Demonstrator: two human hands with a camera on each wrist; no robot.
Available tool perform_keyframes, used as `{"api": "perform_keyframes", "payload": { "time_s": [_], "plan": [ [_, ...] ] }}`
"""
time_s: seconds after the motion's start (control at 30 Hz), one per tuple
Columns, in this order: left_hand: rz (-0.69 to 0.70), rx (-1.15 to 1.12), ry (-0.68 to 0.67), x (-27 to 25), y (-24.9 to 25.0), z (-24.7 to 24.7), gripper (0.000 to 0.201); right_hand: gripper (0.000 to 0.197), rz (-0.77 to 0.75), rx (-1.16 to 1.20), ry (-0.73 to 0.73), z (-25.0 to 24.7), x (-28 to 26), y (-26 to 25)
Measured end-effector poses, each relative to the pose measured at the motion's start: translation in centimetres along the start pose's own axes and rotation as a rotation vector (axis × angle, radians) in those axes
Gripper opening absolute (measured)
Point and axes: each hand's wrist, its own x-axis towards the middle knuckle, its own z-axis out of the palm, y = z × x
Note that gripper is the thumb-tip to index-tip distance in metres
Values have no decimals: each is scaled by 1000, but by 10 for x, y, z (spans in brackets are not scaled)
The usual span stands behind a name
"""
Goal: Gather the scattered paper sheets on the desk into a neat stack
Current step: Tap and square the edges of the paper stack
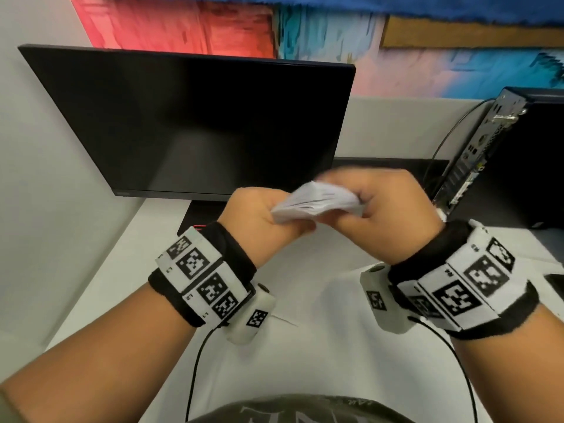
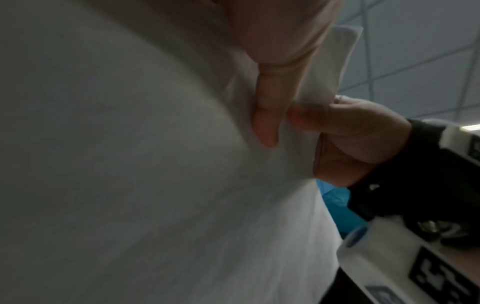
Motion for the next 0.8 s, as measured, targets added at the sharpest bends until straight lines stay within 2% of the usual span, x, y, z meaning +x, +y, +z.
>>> {"api": "perform_keyframes", "payload": {
  "time_s": [0.07, 0.17, 0.23, 0.3, 0.37, 0.43, 0.5, 0.57, 0.6, 0.63, 0.7, 0.8],
  "plan": [
    [-14, 52, -62, -1, -1, 1, 5, 17, -7, 44, -27, 5, -3, 2],
    [-108, 61, -102, -3, -19, -6, 23, 5, 83, 174, 38, 2, -8, 12],
    [-226, 243, -221, -5, -38, -15, 14, 5, 194, 307, 84, -7, -12, 26],
    [-336, 433, -385, -10, -67, -26, 27, 14, 292, 436, 103, -16, -18, 43],
    [-427, 435, -398, -19, -95, -39, 29, 22, 370, 603, 112, -21, -26, 57],
    [-508, 286, -276, -27, -117, -51, 23, 26, 425, 727, 128, -20, -34, 69],
    [-551, -82, -116, -33, -129, -60, 21, 34, 485, 816, 168, -11, -40, 79],
    [-548, -470, 12, -35, -138, -64, 41, 33, 552, 878, 265, 3, -46, 85],
    [-529, -550, 84, -35, -139, -63, 48, 31, 585, 890, 323, 12, -48, 85],
    [-495, -559, 149, -34, -138, -61, 46, 27, 615, 892, 377, 21, -51, 83],
    [-396, -413, 277, -34, -129, -55, 30, 14, 660, 878, 458, 39, -58, 77],
    [-265, -185, 444, -35, -118, -44, 24, 23, 669, 861, 556, 57, -68, 71]
  ]
}}
